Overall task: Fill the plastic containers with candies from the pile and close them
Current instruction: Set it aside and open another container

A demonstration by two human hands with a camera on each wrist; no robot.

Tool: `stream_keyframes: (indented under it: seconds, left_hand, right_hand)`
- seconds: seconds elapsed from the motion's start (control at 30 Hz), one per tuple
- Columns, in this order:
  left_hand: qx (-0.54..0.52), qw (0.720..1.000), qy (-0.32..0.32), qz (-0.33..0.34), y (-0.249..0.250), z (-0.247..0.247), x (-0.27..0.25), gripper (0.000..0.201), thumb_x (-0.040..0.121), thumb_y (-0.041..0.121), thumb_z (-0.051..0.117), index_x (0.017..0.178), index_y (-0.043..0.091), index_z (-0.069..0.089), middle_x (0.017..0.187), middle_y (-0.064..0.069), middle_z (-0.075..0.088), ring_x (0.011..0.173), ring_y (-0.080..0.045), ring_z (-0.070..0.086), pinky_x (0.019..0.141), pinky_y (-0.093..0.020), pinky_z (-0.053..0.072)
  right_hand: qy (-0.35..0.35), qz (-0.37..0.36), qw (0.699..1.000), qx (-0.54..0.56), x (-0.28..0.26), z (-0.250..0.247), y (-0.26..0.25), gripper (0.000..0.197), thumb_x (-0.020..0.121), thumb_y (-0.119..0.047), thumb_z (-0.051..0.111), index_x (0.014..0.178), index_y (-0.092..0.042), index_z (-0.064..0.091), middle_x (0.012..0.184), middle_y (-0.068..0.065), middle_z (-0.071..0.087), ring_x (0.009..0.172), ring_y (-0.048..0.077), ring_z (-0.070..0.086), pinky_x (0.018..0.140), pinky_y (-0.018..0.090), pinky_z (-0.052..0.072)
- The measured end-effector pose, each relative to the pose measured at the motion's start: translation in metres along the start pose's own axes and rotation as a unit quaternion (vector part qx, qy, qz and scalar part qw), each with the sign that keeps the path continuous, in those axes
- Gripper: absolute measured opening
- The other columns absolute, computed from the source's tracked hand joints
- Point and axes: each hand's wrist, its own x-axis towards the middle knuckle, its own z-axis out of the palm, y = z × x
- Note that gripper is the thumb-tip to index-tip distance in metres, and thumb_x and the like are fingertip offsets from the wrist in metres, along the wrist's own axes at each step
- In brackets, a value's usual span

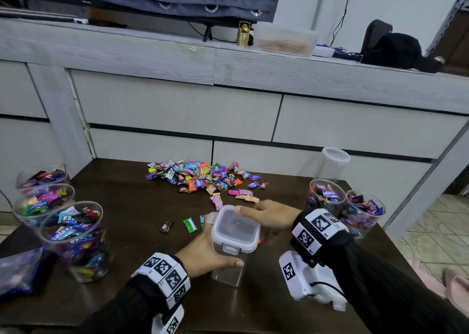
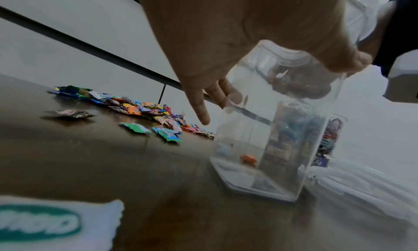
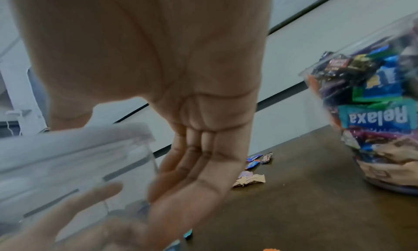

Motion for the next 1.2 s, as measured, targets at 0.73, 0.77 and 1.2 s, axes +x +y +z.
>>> stream_keyframes:
  seconds: [0.73, 0.77, 1.2]
  left_hand:
    - [0.068, 0.996, -0.014, 0.054, 0.004, -0.002, 0.004, 0.055, 0.078, 0.026, 0.082, 0.119, 0.048, 0.052, 0.12, 0.038, 0.057, 0.118, 0.013, 0.051, 0.098, -0.005, 0.037]
    - [0.056, 0.997, -0.016, 0.052, 0.005, -0.002, 0.004, 0.054, 0.078, 0.024, 0.082, 0.119, 0.045, 0.054, 0.119, 0.032, 0.061, 0.117, 0.009, 0.054, 0.098, -0.009, 0.04]
    - [-0.005, 0.999, -0.015, 0.039, 0.005, -0.002, 0.007, 0.094, 0.057, 0.046, 0.091, 0.136, 0.027, 0.043, 0.125, 0.017, 0.06, 0.12, -0.002, 0.056, 0.097, -0.02, 0.049]
  right_hand:
    - [0.166, -0.154, 0.945, -0.236, -0.01, 0.004, -0.007, 0.073, 0.074, -0.069, 0.061, 0.128, -0.024, 0.041, 0.122, 0.0, 0.05, 0.112, 0.017, 0.05, 0.092, 0.036, 0.044]
    - [0.154, -0.183, 0.944, -0.229, -0.013, 0.01, -0.009, 0.074, 0.075, -0.068, 0.06, 0.131, -0.025, 0.038, 0.129, 0.0, 0.047, 0.117, 0.017, 0.048, 0.096, 0.037, 0.043]
    - [0.23, -0.206, 0.908, -0.284, -0.033, 0.038, -0.024, 0.085, 0.075, -0.068, 0.06, 0.141, -0.022, 0.031, 0.133, 0.004, 0.042, 0.118, 0.027, 0.039, 0.097, 0.042, 0.039]
